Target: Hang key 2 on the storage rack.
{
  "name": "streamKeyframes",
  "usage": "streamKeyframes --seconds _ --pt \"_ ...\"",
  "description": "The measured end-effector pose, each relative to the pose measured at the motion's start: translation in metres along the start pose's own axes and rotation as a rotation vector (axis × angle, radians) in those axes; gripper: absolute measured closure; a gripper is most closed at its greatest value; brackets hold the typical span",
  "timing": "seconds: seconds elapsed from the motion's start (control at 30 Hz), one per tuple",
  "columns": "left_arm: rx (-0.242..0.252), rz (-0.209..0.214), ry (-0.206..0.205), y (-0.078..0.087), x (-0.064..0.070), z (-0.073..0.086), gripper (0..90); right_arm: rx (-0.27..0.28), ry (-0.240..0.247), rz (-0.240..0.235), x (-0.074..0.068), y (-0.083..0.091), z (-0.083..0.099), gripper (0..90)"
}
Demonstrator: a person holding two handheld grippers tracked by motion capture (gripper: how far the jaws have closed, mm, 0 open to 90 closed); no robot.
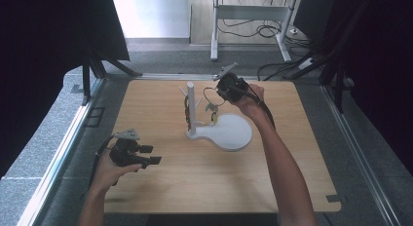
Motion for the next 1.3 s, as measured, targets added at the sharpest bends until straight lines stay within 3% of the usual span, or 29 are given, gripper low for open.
streamKeyframes --seconds 0.33,0.83,1.3 --pt "0.011 0.003 0.003 0.004 -0.001 0.001 37.1 0.007 -0.001 0.010 -0.004 -0.008 -0.008 88.1" --pt "0.015 0.000 -0.003 0.006 0.003 0.000 37.1 0.016 0.030 -0.003 -0.037 0.002 -0.007 88.1" --pt "0.010 -0.002 -0.005 0.006 0.003 0.001 37.0 0.007 0.046 -0.056 -0.067 -0.014 0.002 88.0"
Point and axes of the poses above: each handheld gripper's, and its own axes: y roughly backward along the jaws, z roughly out of its underside, x roughly to its right, the point moved 10 cm from there along -y, roughly forward along the jaws, and after that the axes turned 6 degrees about -x, right-handed, at the moved point
